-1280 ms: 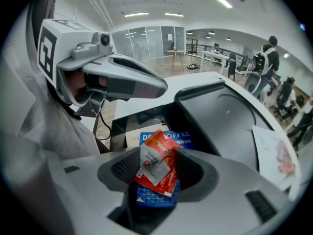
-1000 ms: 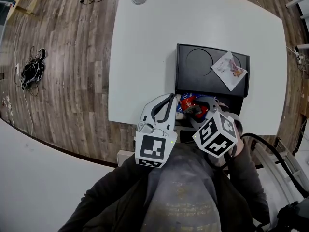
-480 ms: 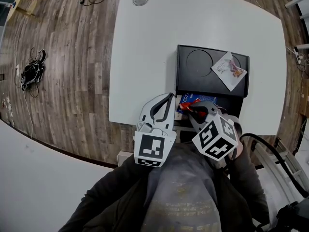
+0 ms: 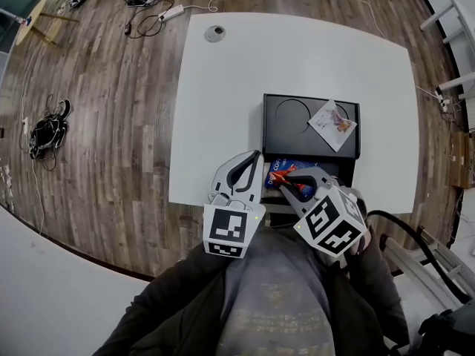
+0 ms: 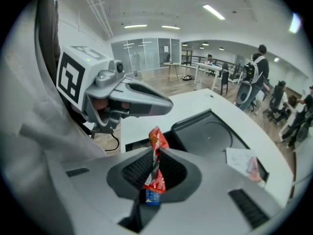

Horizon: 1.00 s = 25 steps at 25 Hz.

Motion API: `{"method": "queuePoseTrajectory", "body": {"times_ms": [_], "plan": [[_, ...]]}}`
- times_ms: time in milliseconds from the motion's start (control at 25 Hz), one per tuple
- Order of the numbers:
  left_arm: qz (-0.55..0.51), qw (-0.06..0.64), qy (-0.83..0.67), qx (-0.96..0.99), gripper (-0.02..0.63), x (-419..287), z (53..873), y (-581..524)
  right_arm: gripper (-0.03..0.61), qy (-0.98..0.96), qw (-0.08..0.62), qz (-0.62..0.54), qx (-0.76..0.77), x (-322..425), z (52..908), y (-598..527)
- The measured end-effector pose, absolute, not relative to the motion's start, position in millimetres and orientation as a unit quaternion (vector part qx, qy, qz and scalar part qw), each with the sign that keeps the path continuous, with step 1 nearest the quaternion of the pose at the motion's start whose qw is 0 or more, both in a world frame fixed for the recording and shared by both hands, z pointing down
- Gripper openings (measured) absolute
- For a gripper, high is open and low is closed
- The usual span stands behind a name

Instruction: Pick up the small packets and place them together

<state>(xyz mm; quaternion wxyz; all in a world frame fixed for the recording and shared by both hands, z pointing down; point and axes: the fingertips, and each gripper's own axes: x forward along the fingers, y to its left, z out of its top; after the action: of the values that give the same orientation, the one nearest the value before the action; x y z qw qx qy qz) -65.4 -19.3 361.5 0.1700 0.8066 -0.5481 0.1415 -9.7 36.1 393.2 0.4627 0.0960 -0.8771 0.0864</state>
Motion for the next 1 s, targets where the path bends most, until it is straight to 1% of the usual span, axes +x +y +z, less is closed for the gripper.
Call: {"method": "queuePoseTrajectory", "body": {"times_ms": [280,440,640,800,960,1000], "plan": [[0.132,0.142,-0.552,0.811,0.003,-63.2,342.5,-33.0,0.041,-0.876,0.444,0.04,0.184,4.5,352.0,-39.7],[0.141,0.148,-0.563,0.801,0.003,-68.6,343.9,-36.0,0.043,-0.867,0.457,0.024,0.197,2.6,358.4,-78.1],[0.147,0.163,-0.577,0.787,0.003,-76.7,353.4,-42.4,0.048,-0.862,0.471,0.024,0.185,-2.5,377.2,-95.2],[0.149,0.17,-0.578,0.784,0.003,-77.0,362.0,-46.0,0.072,-0.864,0.469,0.032,0.177,-6.5,387.9,-99.7],[0.15,0.173,-0.58,0.782,0.003,-77.9,364.5,-45.3,0.122,-0.862,0.478,0.034,0.166,-5.6,392.6,-95.9],[0.15,0.173,-0.581,0.781,0.003,-78.6,364.3,-44.9,0.124,-0.862,0.478,0.033,0.164,-6.0,392.2,-94.9]]}}
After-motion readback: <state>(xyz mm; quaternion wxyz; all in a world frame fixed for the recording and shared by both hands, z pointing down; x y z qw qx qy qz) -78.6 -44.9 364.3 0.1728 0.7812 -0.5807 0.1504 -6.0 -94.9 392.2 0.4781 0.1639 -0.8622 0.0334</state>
